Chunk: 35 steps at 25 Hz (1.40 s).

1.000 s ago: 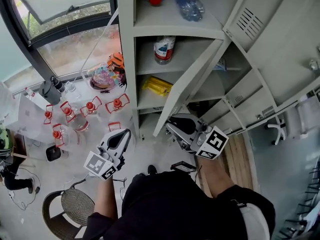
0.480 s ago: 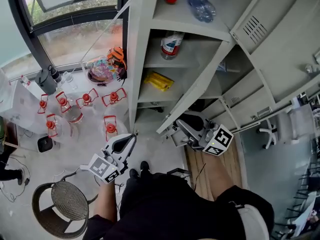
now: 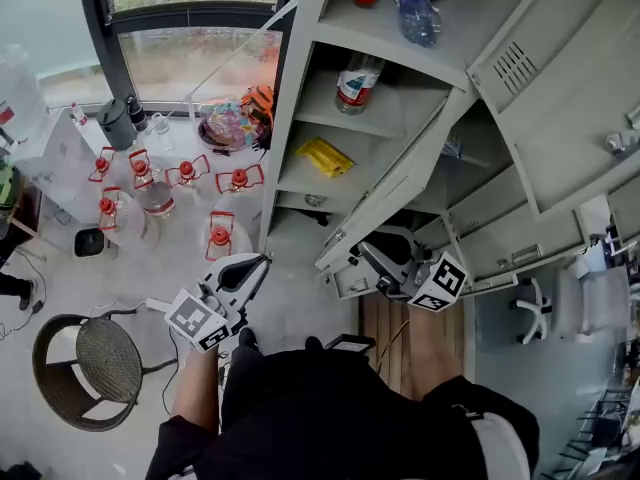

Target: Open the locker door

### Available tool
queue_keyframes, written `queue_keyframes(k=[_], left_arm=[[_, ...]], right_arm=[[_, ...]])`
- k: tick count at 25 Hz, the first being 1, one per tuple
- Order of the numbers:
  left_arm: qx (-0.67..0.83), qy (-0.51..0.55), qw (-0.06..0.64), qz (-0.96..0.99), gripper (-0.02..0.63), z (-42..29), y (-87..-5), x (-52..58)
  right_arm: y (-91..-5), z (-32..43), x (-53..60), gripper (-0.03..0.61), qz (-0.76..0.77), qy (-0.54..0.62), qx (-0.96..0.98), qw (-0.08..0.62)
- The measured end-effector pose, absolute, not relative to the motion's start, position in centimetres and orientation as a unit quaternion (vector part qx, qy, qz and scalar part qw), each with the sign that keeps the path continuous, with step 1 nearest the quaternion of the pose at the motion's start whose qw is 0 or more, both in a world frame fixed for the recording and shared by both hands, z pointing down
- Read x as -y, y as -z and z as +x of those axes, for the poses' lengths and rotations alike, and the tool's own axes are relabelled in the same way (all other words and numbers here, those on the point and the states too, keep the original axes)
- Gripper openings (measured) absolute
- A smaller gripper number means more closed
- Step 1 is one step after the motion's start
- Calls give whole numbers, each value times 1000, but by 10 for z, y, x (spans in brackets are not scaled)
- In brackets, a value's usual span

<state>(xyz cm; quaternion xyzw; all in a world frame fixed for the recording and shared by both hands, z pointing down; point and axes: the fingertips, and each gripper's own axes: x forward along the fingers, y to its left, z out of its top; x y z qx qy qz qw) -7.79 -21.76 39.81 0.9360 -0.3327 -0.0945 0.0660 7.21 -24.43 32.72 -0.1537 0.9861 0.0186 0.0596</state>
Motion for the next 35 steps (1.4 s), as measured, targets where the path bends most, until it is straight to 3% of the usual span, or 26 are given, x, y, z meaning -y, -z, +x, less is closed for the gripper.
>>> queue_keyframes(k=[17,35], left_arm=[[416,87,49,904,15,35,-378,172],[427,64,51,900,15,98,-380,178]], right_arm=[[-325,153,211,55,12,-1,-997,79],[-331,217,219,52,88,-1,-993,82]])
